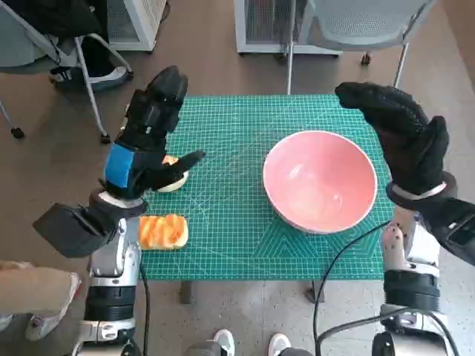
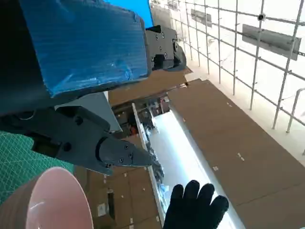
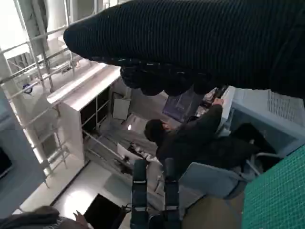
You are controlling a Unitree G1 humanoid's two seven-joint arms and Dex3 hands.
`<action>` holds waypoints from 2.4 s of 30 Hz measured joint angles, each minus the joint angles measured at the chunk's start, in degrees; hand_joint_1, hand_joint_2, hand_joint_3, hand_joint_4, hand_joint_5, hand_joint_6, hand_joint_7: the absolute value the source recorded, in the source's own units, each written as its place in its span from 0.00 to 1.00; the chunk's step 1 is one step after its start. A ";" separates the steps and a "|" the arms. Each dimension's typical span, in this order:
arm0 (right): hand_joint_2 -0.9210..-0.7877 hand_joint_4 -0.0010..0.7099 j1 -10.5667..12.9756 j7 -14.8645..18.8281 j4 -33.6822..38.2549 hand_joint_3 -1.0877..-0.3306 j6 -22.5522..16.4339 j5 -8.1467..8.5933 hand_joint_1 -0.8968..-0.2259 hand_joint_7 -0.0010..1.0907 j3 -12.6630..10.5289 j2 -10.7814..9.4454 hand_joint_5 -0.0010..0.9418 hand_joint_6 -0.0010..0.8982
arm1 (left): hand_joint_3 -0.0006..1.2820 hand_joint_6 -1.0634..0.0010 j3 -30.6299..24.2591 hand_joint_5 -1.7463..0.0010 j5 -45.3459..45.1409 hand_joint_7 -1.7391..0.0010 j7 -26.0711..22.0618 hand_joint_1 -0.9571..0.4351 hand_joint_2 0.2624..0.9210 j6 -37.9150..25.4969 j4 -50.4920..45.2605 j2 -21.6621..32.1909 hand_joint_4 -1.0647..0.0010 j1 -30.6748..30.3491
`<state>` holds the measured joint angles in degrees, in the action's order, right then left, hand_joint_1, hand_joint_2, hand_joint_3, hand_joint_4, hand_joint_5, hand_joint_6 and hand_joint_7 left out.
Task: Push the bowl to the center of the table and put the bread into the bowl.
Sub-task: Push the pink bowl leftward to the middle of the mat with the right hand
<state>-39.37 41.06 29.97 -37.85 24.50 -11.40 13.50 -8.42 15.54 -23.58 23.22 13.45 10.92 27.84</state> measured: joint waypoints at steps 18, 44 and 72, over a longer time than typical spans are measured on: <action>0.00 0.23 0.00 -0.09 0.00 0.51 -0.05 -0.11 0.43 0.43 -0.03 -0.02 0.00 0.01 | 0.12 1.00 -0.01 1.00 0.01 0.74 0.03 0.43 1.00 0.10 0.01 0.00 0.91 0.00; 0.00 0.23 0.00 -0.20 0.05 0.51 -0.69 -0.22 0.43 0.44 -0.06 -0.02 0.00 0.01 | 0.12 1.00 -0.02 1.00 0.02 0.74 0.03 0.42 1.00 0.18 0.78 0.00 0.91 0.00; 0.00 0.19 -8.22 -6.29 25.69 0.39 -7.13 -4.31 0.44 0.43 -5.55 3.35 0.00 0.01 | 0.12 1.00 -0.14 1.00 0.05 0.73 -0.20 0.42 1.00 0.38 0.86 0.28 0.91 0.00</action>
<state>-47.59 34.77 55.66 -44.99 20.19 -16.95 16.85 -8.56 15.58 -23.78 23.61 14.31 11.20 27.84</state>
